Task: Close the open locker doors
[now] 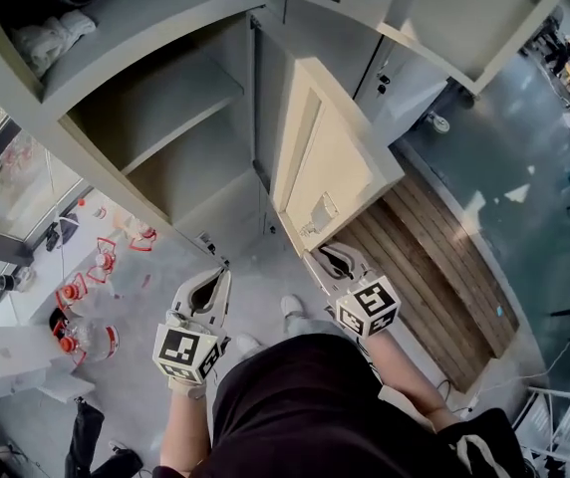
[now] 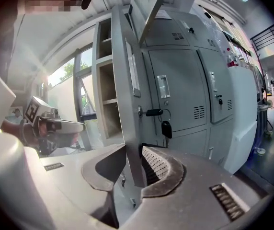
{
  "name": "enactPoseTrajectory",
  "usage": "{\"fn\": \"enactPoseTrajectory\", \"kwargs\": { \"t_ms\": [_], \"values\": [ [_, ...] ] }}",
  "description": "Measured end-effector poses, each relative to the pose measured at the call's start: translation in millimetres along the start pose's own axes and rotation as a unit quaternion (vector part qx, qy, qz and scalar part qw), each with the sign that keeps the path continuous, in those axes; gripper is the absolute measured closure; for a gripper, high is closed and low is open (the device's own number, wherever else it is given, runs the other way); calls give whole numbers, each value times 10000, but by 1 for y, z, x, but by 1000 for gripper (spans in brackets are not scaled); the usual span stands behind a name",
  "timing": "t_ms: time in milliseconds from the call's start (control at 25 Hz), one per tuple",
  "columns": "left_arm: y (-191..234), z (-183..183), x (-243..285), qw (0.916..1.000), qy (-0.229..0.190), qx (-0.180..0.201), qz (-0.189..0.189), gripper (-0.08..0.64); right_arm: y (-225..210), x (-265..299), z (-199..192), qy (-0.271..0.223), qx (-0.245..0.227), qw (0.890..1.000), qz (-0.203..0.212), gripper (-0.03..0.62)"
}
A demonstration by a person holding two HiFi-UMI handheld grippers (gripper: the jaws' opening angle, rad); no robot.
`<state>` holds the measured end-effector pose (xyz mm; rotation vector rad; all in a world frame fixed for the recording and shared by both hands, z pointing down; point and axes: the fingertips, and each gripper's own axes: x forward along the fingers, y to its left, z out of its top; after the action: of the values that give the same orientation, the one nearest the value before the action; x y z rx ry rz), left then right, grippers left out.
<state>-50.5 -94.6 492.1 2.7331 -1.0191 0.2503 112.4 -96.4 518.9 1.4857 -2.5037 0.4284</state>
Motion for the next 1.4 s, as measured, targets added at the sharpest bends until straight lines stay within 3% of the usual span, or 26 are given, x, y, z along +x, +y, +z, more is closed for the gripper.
{"fn": "enactPoseTrajectory", "kwargs": {
  "t_ms": [560, 960, 1400],
  "values": [
    [32, -20, -74, 9960, -113, -233, 853, 541, 78, 45, -4, 126, -311, 9960, 831, 441],
    [48, -30, -122, 9846, -139, -445, 1687, 541, 124, 83, 9, 94, -530, 9866, 1539, 460],
    [57, -41, -151, 9697, -87, -664, 2349, 541, 151, 124, 18, -12, -743, 9748, 2105, 457]
  ]
}}
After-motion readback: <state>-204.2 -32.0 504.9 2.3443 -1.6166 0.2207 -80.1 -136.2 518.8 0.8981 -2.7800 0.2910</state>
